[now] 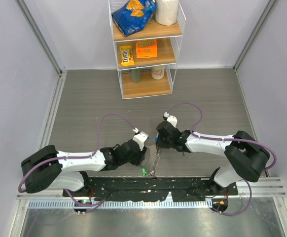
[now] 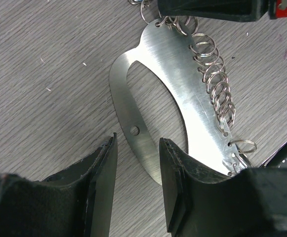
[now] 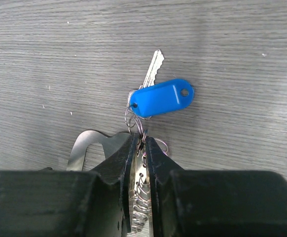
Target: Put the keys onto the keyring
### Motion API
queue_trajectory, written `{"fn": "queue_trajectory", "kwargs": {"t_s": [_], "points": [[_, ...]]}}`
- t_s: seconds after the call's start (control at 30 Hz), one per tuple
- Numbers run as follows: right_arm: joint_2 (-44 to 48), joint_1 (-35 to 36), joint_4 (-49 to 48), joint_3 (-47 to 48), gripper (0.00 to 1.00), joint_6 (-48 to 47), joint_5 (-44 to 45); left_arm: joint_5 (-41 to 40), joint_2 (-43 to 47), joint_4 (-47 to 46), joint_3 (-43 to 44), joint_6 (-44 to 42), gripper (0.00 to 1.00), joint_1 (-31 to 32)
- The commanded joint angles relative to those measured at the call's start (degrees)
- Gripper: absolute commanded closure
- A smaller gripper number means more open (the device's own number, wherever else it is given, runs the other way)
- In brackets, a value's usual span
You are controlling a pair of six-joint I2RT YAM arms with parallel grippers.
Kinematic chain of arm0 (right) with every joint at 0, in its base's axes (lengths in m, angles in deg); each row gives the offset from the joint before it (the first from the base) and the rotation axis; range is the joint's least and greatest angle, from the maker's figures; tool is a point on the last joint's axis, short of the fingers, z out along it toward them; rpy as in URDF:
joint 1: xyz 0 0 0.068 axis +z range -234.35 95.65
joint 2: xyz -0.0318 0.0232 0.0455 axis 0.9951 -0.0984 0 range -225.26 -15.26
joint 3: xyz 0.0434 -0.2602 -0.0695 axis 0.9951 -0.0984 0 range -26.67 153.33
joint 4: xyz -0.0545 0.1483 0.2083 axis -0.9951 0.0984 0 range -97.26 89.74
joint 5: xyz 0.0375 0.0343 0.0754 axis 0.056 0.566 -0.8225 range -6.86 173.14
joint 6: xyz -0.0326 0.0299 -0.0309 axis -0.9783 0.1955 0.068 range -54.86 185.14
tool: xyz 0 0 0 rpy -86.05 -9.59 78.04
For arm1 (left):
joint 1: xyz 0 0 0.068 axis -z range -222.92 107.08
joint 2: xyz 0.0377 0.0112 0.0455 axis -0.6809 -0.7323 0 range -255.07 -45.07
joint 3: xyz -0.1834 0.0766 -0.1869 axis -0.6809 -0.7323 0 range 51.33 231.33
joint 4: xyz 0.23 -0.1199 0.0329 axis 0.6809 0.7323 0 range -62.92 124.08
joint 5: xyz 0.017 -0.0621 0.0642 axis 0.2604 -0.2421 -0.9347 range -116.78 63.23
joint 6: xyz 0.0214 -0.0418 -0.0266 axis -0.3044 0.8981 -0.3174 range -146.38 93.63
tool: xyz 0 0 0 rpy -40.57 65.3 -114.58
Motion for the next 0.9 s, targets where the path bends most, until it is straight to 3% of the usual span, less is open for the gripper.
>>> {"fn": "queue_trajectory", "kwargs": {"t_s": [0.0,0.13,0.27,0.47,0.63,0.87], "points": [[2.68,0.16,-0.24,-1.09,0.82,1.46,2.12,0.17,-0.33,-2.45,0.09,0.06,0.56,-0.18],[3.21,0.16,-0.24,-1.36,0.82,1.54,2.47,0.26,-0.6,-2.45,0.18,0.06,0.56,-0.27],[3.38,0.25,-0.67,-1.53,0.95,1.46,2.82,0.34,-0.42,-2.36,0.18,0.14,0.56,-0.09],[7.58,0.16,-0.24,-1.36,0.95,-3.9,3.52,0.87,2.29,-1.13,0.35,0.14,0.56,-0.18],[16.2,0.16,1.24,-1.19,0.95,-16.7,2.12,1.49,9.23,1.24,0.18,0.67,0.56,-0.09],[29.48,0.95,5.38,1.19,0.95,-34.03,-7.89,3.24,25.21,5.2,0.53,-0.12,0.53,-0.09]]}}
